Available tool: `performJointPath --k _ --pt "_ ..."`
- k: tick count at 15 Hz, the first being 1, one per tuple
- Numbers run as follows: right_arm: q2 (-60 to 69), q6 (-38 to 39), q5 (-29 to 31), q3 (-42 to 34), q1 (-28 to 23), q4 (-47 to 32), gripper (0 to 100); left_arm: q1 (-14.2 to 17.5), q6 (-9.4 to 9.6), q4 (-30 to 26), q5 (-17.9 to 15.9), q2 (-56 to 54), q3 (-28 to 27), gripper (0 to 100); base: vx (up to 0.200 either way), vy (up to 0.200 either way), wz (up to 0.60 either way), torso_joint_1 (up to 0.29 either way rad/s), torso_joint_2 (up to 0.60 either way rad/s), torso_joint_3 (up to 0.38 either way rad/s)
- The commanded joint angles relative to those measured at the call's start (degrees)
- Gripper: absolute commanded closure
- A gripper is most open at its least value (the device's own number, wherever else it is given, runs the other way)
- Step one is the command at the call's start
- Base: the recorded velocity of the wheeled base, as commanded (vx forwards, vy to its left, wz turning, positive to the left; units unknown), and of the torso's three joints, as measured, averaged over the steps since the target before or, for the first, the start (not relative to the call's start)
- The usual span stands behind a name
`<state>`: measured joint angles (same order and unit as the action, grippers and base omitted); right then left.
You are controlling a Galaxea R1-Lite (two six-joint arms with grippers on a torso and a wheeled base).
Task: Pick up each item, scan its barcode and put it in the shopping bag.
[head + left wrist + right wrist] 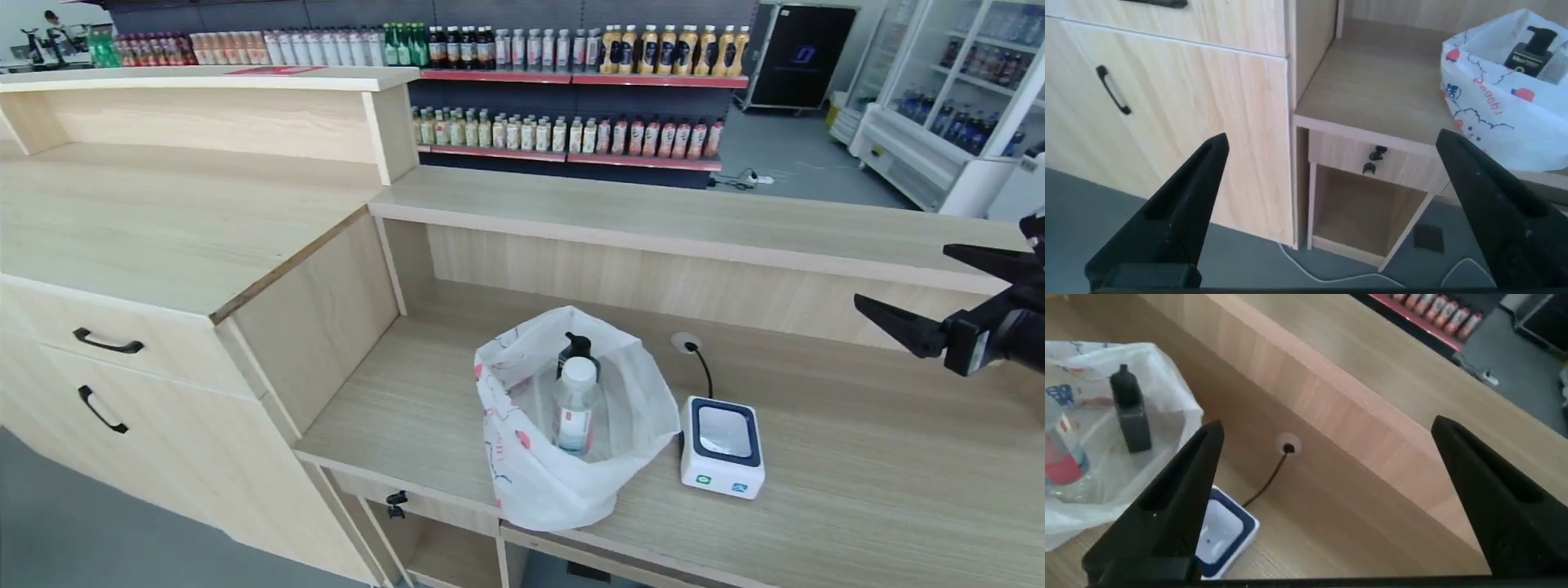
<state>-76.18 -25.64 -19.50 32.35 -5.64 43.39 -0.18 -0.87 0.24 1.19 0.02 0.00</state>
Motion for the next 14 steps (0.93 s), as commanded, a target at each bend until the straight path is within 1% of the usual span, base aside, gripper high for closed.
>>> performJointPath --k 1,3,4,6,7,8,9,10,12,13,14 --pt "4.3 1.6 3.6 0.0 -0.2 -3.3 0 0.0 -0.01 0.0 0.0 0.0 0.0 0 0.0 0.0 -0.6 0.002 0.01 0.002" --pt "6.4 4.3 7.6 0.0 -0.2 -6.6 0 0.0 -0.01 0.0 0.0 0.0 0.0 0 0.0 0.0 -0.6 0.005 0.0 0.002" --pt "8.9 5.5 9.0 0.0 -0.3 -10.3 0 0.0 -0.01 0.0 0.0 0.0 0.0 0 0.0 0.0 -0.6 0.012 0.0 -0.002" --pt "13.2 6.8 11.2 0.0 -1.2 -16.2 0 0.0 -0.01 0.0 0.0 0.0 0.0 0 0.0 0.0 -0.6 0.002 0.0 0.005" --pt "17.1 9.4 12.5 -0.4 -1.2 -20.2 0 0.0 -0.01 0.0 0.0 0.0 0.0 0 0.0 0.0 -0.6 0.002 0.0 0.002" --pt "19.4 11.8 11.9 -1.8 -1.2 -21.9 0 0.0 -0.01 0.0 0.0 0.0 0.0 0 0.0 0.0 -0.6 0.002 0.01 0.007" --pt "25.2 16.5 11.8 -7.7 -1.2 -22.6 0 0.0 -0.01 0.0 0.0 0.0 0.0 0 0.0 0.0 0.0 0.0 0.0 0.0" --pt "31.2 19.0 12.1 -14.9 -0.9 -23.0 0 0.0 -0.01 0.0 0.0 0.0 0.0 0 0.0 0.0 0.0 0.0 0.0 0.0" --pt "44.0 20.1 12.2 -32.0 -0.2 -22.3 0 0.0 -0.01 0.0 0.0 0.0 0.0 0 0.0 0.0 0.0 0.0 0.0 0.0" --pt "51.9 22.1 13.0 -32.4 0.7 -29.1 0 0.0 -0.01 0.0 0.0 0.0 0.0 0 0.0 0.0 0.0 0.0 0.0 0.0" --pt "55.4 24.1 13.8 -32.4 1.1 -35.0 0 0.0 -0.1 0.0 0.0 0.0 0.0 0 0.0 0.0 0.0 0.0 0.0 0.0"
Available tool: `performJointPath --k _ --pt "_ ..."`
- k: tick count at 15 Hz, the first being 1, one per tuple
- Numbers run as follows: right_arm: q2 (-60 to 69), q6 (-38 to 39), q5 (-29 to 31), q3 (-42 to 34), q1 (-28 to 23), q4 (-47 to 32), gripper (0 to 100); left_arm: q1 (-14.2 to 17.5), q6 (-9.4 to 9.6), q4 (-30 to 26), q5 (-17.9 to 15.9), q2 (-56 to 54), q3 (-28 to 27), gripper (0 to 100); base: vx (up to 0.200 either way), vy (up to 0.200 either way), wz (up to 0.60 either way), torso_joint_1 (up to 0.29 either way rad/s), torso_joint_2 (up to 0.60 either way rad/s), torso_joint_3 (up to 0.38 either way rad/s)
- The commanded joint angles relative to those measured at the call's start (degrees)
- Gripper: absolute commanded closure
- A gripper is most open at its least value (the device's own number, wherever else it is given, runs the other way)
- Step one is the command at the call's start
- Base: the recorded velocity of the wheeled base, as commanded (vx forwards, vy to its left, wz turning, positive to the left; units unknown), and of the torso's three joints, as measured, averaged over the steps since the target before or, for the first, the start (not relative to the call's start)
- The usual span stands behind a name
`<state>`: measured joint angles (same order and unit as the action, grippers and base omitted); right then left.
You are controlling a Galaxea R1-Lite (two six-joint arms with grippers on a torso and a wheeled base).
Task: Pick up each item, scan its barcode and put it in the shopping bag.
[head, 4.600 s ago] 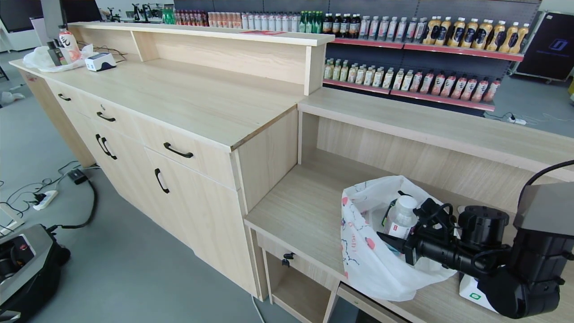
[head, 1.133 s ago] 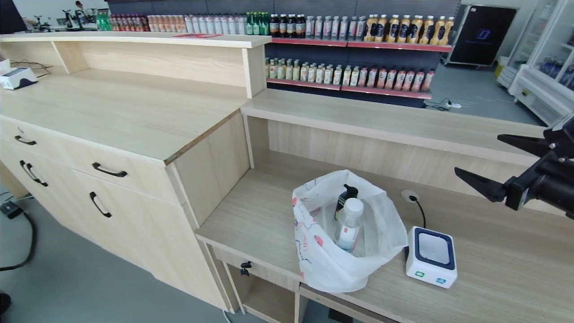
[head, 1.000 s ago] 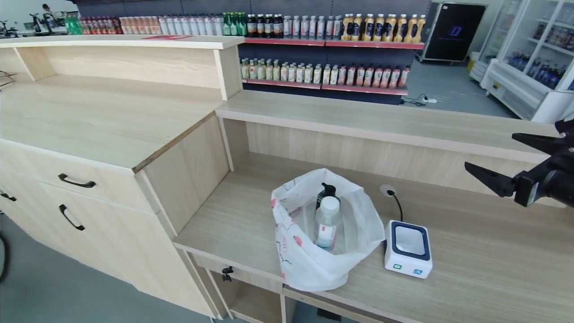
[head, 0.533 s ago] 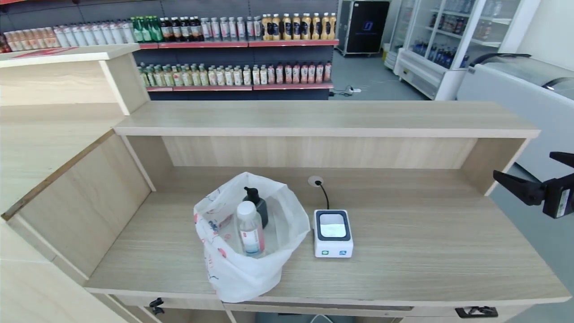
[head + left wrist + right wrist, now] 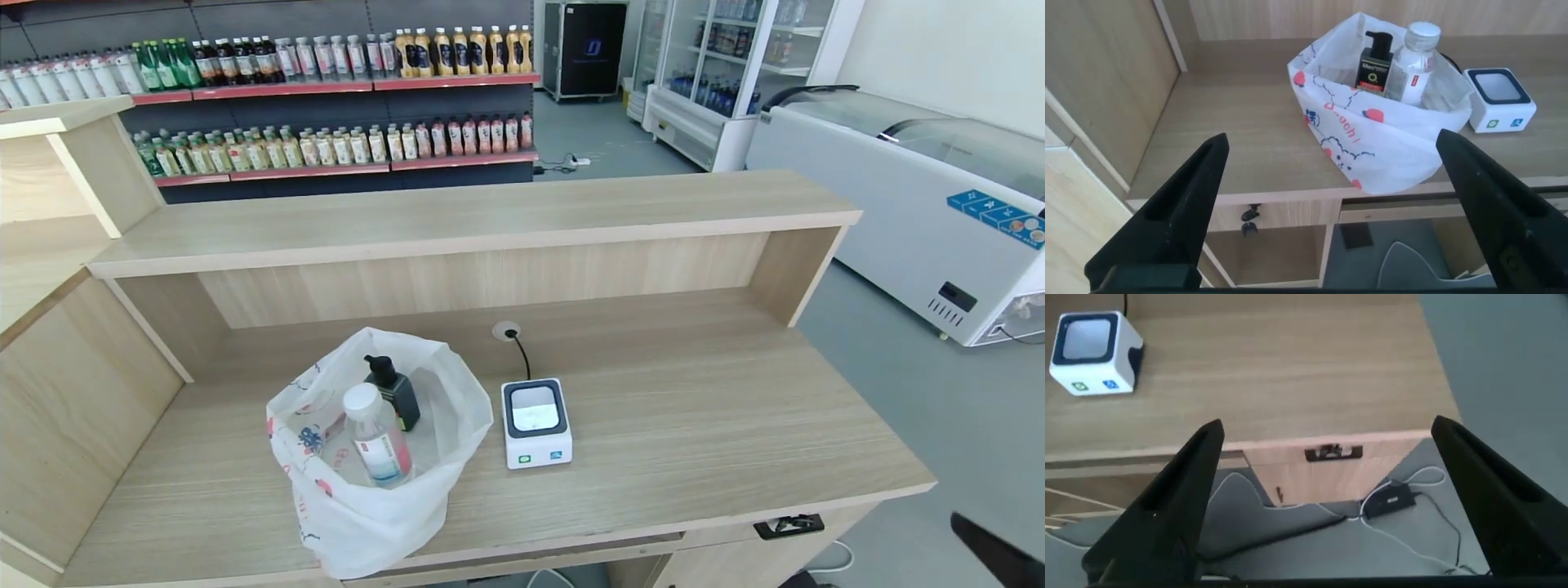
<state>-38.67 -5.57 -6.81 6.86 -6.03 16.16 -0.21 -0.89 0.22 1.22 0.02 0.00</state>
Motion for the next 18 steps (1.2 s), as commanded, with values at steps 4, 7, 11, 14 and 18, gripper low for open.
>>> performJointPath --k 4,7,11,14,18 --pt "35.4 5.9 1.6 -6.9 7.1 -14.8 0 0.0 0.01 0.0 0.0 0.0 0.0 0 0.0 0.0 0.0 0.0 0.0 0.0" --pt "38.6 5.9 2.0 -6.9 5.9 -13.6 0 0.0 0.01 0.0 0.0 0.0 0.0 0 0.0 0.0 0.0 0.0 0.0 0.0" --pt "38.6 7.4 2.1 -6.9 5.9 -13.5 0 0.0 0.01 0.0 0.0 0.0 0.0 0 0.0 0.0 0.0 0.0 0.0 0.0" --pt "38.6 7.2 2.1 -6.9 5.9 -13.5 0 0.0 0.01 0.0 0.0 0.0 0.0 0 0.0 0.0 0.0 0.0 0.0 0.0" --pt "38.6 7.0 2.1 -6.9 5.9 -13.5 0 0.0 0.01 0.0 0.0 0.0 0.0 0 0.0 0.0 0.0 0.0 0.0 0.0"
